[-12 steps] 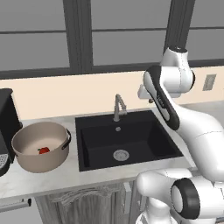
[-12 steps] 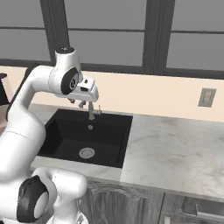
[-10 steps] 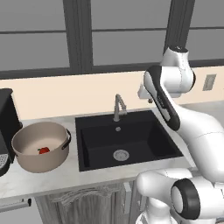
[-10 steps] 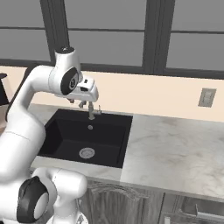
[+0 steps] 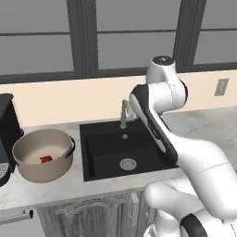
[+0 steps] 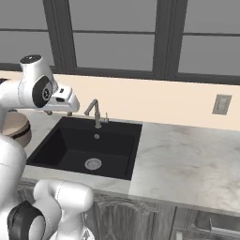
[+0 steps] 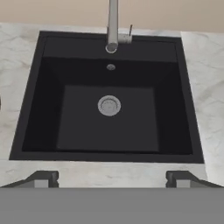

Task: Dump the bell pepper from the pot into the sink. Then turn on the water and wash the bell pepper. Then turn off the water and put the bell pepper back in the pot.

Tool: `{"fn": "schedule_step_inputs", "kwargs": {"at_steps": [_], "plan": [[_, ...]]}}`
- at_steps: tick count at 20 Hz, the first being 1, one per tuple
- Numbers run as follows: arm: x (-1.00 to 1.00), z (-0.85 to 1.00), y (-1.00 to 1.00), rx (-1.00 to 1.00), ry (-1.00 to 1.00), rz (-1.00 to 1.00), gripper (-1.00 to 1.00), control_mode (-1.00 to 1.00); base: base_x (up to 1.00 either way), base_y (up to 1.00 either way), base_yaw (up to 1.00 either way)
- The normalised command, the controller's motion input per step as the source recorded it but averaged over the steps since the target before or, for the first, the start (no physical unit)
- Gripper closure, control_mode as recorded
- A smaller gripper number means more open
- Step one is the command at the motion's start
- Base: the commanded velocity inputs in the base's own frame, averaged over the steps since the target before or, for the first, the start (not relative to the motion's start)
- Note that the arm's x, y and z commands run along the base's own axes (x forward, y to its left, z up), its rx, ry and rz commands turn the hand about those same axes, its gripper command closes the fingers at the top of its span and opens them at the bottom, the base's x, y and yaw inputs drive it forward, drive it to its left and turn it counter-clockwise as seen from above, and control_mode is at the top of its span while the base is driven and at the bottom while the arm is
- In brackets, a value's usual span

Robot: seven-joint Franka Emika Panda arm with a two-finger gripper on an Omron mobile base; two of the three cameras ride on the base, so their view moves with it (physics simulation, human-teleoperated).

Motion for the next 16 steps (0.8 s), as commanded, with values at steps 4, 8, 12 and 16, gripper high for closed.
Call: {"fn": "schedule_step_inputs", "kwargs": {"at_steps": [4,8,12,16], "plan": [[-0.02,0.00,1.00,-0.05,0.04,0.00,-1.00,-1.00,0.00,0.00,0.00],[0.09,-0.01,1.00,0.00,0.13,0.00,-1.00,-1.00,0.00,0.00,0.00],[0.38,-0.10,0.99,0.01,0.20,0.00,-1.00,-1.00,0.00,0.00,0.00],[0.39,-0.19,0.87,0.04,0.14,0.00,-1.00,-1.00,0.00,0.00,0.00]]}}
